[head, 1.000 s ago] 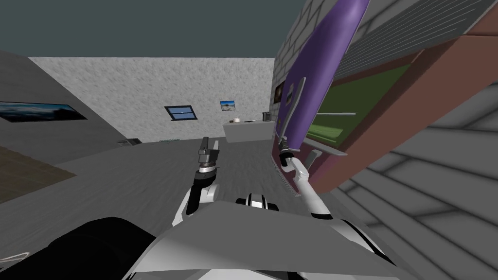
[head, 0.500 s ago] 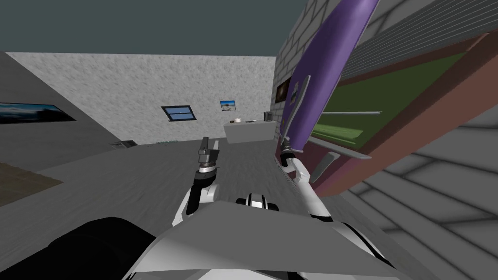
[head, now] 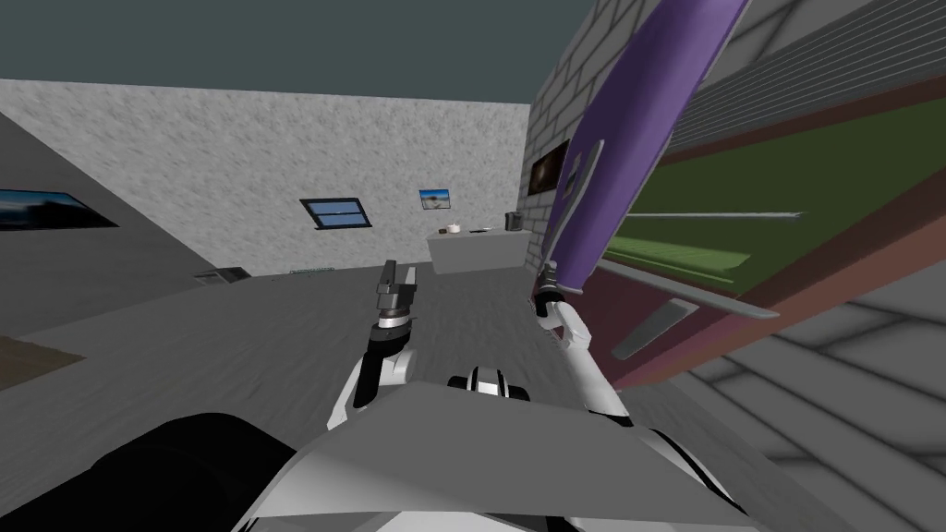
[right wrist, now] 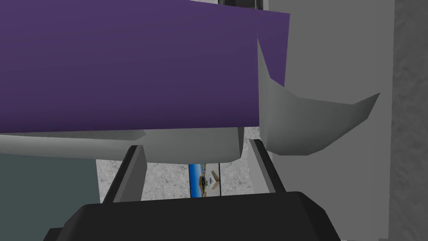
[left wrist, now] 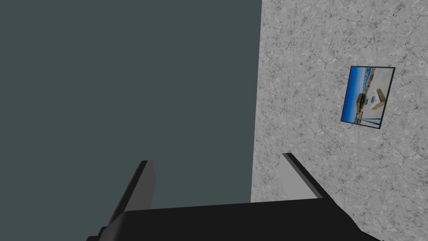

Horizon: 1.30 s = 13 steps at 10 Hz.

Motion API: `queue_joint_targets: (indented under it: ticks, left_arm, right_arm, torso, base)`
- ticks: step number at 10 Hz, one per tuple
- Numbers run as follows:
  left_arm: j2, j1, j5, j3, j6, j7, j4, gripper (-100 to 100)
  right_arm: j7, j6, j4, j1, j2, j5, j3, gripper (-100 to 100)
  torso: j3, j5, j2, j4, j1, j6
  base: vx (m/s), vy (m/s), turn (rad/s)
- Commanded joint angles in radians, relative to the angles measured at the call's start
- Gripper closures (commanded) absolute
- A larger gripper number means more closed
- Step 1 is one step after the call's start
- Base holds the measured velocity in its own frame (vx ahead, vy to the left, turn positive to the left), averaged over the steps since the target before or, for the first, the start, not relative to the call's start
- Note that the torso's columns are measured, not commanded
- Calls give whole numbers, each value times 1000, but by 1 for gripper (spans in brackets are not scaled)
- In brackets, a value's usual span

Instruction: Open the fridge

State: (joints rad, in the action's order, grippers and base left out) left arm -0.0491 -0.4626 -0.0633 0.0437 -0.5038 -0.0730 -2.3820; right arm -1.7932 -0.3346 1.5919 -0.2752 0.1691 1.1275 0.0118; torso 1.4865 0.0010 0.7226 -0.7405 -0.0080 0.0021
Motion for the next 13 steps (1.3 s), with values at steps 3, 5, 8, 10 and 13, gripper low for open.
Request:
queue_joint_targets:
  ticks: [3,5,8,10,13]
  left_arm:
    - [0,0,0,0,0,0,0,0]
    - [0,0,0,0,0,0,0,0]
    - [0,0,0,0,0,0,0,0]
    - [0,0,0,0,0,0,0,0]
    - [0,0,0,0,0,0,0,0]
  right_arm:
    - [3,-46,36,17,-9,48,53,100]
    - [2,-81,57,32,-23,80,81,100]
    - [82,-57,-5,44,15,137,139,100]
    - [131,-50,-64,48,66,182,197,100]
    - [213,-44,-123,53,118,226,271,100]
  torso:
    - [-2,2,4,1,10,-3]
    - [-8,-2,11,1,0,0]
    - [-8,-5,11,5,-1,-1]
    - [-3,-4,4,8,5,-1]
    - [-3,-7,3,7,-7,0]
  base:
    - [187,365,-54]
    - [226,281,-42]
    - [102,204,148]
    - [136,281,162]
    - [99,177,139]
